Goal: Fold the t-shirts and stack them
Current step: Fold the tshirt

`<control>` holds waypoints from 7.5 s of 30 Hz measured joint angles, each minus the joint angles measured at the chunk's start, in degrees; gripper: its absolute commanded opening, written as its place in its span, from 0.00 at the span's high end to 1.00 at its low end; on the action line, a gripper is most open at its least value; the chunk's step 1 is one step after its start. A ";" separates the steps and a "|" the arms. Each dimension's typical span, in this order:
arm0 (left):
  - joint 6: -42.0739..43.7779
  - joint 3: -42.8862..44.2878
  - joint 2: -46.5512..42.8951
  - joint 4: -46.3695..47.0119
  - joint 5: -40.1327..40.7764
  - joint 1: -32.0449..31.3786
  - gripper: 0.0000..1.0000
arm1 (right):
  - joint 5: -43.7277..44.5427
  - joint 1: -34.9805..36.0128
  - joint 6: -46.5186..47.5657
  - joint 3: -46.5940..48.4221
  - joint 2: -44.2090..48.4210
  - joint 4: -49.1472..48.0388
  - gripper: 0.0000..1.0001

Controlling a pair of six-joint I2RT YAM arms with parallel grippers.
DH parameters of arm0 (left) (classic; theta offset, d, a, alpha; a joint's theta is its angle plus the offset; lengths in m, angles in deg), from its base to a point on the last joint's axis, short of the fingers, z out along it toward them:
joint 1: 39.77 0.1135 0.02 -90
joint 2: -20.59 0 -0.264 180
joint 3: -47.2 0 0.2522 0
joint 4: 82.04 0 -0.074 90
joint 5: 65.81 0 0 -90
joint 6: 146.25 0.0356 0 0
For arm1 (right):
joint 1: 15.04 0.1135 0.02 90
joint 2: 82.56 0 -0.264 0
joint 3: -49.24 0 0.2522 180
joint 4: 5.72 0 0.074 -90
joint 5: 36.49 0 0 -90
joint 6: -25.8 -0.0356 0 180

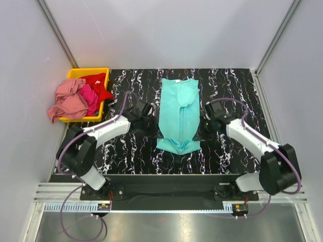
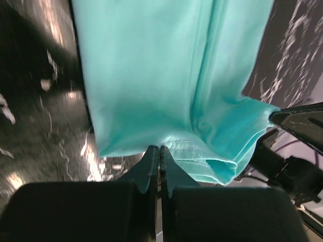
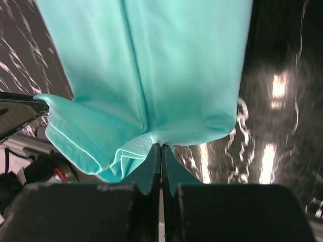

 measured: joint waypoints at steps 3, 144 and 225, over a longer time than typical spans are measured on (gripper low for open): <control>2.08 5.09 3.17 -0.68 -0.92 2.62 1.00 | 1.01 -0.33 2.62 6.01 -4.66 -0.63 1.00; 17.18 10.86 25.81 39.47 -20.98 18.05 0.33 | -23.71 -20.33 21.59 18.97 -34.62 -19.30 0.44; 23.41 22.64 24.96 1.29 -10.27 17.20 0.48 | -13.57 -13.97 24.72 12.17 -25.24 -15.28 0.50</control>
